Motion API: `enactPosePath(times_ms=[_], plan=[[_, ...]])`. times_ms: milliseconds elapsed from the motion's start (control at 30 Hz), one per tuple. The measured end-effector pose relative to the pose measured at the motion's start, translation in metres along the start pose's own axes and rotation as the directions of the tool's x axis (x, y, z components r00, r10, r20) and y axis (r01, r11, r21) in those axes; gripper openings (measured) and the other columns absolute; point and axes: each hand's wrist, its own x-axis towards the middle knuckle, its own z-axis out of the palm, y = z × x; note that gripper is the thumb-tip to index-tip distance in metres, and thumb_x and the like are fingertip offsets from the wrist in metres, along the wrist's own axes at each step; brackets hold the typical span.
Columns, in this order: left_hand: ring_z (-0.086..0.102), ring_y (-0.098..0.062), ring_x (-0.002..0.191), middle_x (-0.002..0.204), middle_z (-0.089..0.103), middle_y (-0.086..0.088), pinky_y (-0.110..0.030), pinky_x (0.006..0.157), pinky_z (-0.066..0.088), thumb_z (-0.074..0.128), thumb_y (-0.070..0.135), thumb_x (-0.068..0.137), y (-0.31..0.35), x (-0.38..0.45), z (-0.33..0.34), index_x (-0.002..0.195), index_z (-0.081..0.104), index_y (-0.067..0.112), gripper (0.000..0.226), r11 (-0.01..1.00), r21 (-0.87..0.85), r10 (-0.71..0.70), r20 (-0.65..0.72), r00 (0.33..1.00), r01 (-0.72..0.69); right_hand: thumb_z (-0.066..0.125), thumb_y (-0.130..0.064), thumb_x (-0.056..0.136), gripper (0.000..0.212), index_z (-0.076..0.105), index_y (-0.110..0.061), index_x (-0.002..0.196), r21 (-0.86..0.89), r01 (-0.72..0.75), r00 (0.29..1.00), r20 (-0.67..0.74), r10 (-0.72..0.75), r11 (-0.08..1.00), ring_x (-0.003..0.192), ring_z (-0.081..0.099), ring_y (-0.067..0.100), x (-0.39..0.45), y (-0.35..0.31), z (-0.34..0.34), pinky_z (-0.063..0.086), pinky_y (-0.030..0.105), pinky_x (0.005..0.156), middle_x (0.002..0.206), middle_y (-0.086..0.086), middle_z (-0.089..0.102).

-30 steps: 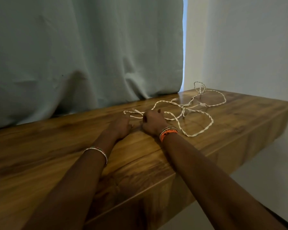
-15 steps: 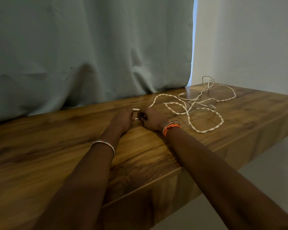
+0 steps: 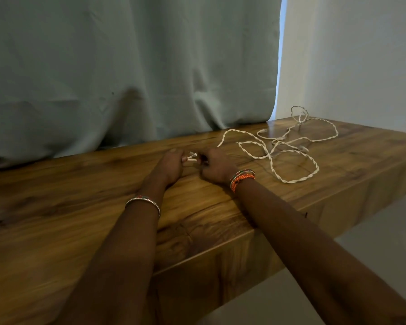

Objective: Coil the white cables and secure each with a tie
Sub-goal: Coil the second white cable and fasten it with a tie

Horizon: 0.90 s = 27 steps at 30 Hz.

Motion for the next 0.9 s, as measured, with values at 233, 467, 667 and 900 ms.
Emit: enactPosePath(times_ms=[233, 467, 667, 900], plan=[[0.064, -0.036, 0.074, 0.101, 0.056, -0.021, -0.046, 0.064, 0.059, 0.041, 0.001, 0.092, -0.001, -0.006, -0.010, 0.100, 0.054, 0.000, 0.015, 0.822, -0.528, -0.370, -0.209, 0.905, 0.214, 0.060, -0.011, 0.080, 0.027, 0.046, -0.012, 0.103, -0.135, -0.001, 0.985, -0.174, -0.022, 0.991, 0.082, 0.057, 0.027, 0.000, -0.004, -0.003, 0.043, 0.035, 0.065, 0.095, 0.011, 0.061], [0.061, -0.013, 0.037, 0.073, 0.057, -0.015, -0.024, 0.043, 0.055, 0.036, 0.012, 0.101, 0.007, -0.015, -0.023, 0.109, 0.043, 0.000, 0.016, 0.355, -0.885, -0.587, 0.039, 0.809, 0.300, 0.049, -0.030, 0.093, 0.023, 0.063, -0.012, 0.100, -0.120, 0.164, 0.980, -0.090, -0.175, 0.979, 0.083, 0.059, 0.024, -0.001, -0.019, 0.006, 0.043, 0.031, 0.068, 0.093, 0.009, 0.067], [0.065, -0.014, 0.044, 0.080, 0.057, -0.016, -0.022, 0.048, 0.056, 0.041, -0.006, 0.093, 0.007, -0.027, -0.035, 0.105, 0.039, 0.006, 0.017, 0.160, -0.965, -0.545, 0.088, 0.834, 0.207, 0.049, -0.014, 0.090, 0.021, 0.062, -0.013, 0.107, 0.065, 0.254, 0.962, -0.116, -0.246, 0.965, 0.069, 0.058, 0.015, -0.005, -0.042, 0.016, 0.049, 0.032, 0.064, 0.084, 0.005, 0.068], [0.059, -0.013, 0.070, 0.087, 0.058, -0.006, -0.020, 0.055, 0.055, 0.029, -0.018, 0.088, -0.004, -0.029, -0.041, 0.093, 0.059, 0.010, 0.041, 0.226, -0.952, -0.501, 0.068, 0.863, 0.207, 0.054, -0.009, 0.088, 0.031, 0.063, -0.011, 0.118, -0.074, 0.251, 0.936, -0.234, -0.262, 0.965, 0.093, 0.064, 0.028, -0.011, -0.042, 0.008, 0.042, 0.028, 0.071, 0.104, 0.010, 0.069]])
